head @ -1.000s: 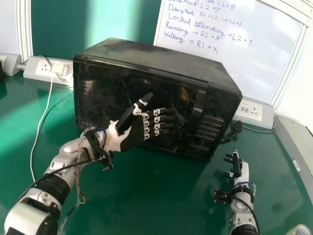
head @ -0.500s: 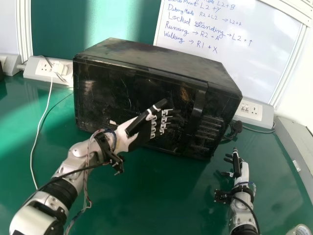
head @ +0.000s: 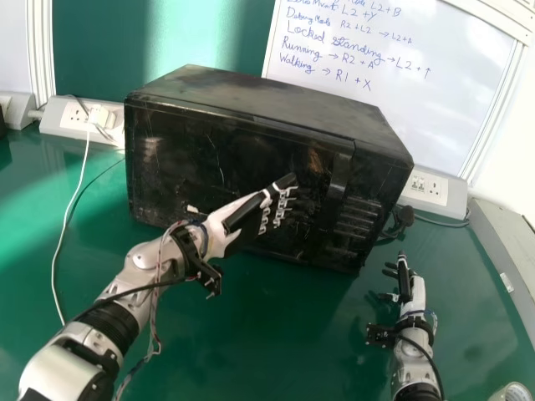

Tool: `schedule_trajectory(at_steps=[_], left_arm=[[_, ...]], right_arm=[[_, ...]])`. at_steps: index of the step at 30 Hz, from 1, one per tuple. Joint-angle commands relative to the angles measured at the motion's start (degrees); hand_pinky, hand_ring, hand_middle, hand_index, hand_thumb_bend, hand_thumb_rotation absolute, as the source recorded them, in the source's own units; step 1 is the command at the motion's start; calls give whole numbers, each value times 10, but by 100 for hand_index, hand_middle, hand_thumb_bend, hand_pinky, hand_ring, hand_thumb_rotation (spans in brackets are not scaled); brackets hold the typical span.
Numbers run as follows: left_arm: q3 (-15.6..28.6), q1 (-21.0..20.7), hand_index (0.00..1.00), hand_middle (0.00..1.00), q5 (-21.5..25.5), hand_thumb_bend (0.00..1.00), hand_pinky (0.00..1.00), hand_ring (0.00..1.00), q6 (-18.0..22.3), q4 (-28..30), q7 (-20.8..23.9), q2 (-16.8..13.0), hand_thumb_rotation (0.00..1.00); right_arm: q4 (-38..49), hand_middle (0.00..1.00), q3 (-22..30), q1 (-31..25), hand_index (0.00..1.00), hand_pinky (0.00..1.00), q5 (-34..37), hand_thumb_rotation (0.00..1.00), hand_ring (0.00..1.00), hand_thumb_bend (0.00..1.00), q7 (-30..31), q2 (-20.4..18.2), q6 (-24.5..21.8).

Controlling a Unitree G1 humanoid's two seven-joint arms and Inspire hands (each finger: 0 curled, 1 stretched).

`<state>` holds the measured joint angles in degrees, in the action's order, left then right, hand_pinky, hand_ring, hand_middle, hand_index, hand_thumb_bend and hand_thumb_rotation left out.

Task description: Open the door of oven

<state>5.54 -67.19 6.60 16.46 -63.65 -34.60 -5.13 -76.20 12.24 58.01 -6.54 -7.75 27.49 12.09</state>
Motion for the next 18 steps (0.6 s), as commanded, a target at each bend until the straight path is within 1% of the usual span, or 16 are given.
schedule_trajectory(at_steps=[1,6,7,10,12,14,16,18], left_arm=[[-2,-13,100,100,-6,100,94,100,12,-15,-2,1,98],[-13,-17,100,100,-29,100,92,100,28,-30,11,-1,99],[-14,-17,100,100,-32,100,93,100,29,-32,13,-1,99],[-14,-17,100,100,-39,100,92,100,29,-38,22,2,98],[-14,-17,100,100,-43,100,95,100,31,-42,28,4,97],[-20,-19,100,100,-54,100,99,100,31,-49,41,5,98],[-23,-20,99,100,-60,100,100,100,31,-55,49,6,98],[-25,-22,98,100,-65,100,99,100,30,-62,56,9,97]], right_arm=[[-5,64,-2,-1,64,38,-1,99,51,67,-3,1,-5],[-6,65,3,-2,64,39,4,97,51,67,1,0,-5],[-6,64,3,-2,64,39,5,97,51,69,0,0,-6],[-6,64,4,-2,63,38,6,96,51,66,0,0,-6],[-6,64,4,-1,63,38,6,96,51,64,0,-1,-6],[-5,65,3,-2,64,38,5,97,51,66,1,0,-4],[-5,65,2,-2,65,39,4,98,51,68,3,1,-3],[-5,65,1,-2,64,40,3,98,51,67,3,1,-3]])
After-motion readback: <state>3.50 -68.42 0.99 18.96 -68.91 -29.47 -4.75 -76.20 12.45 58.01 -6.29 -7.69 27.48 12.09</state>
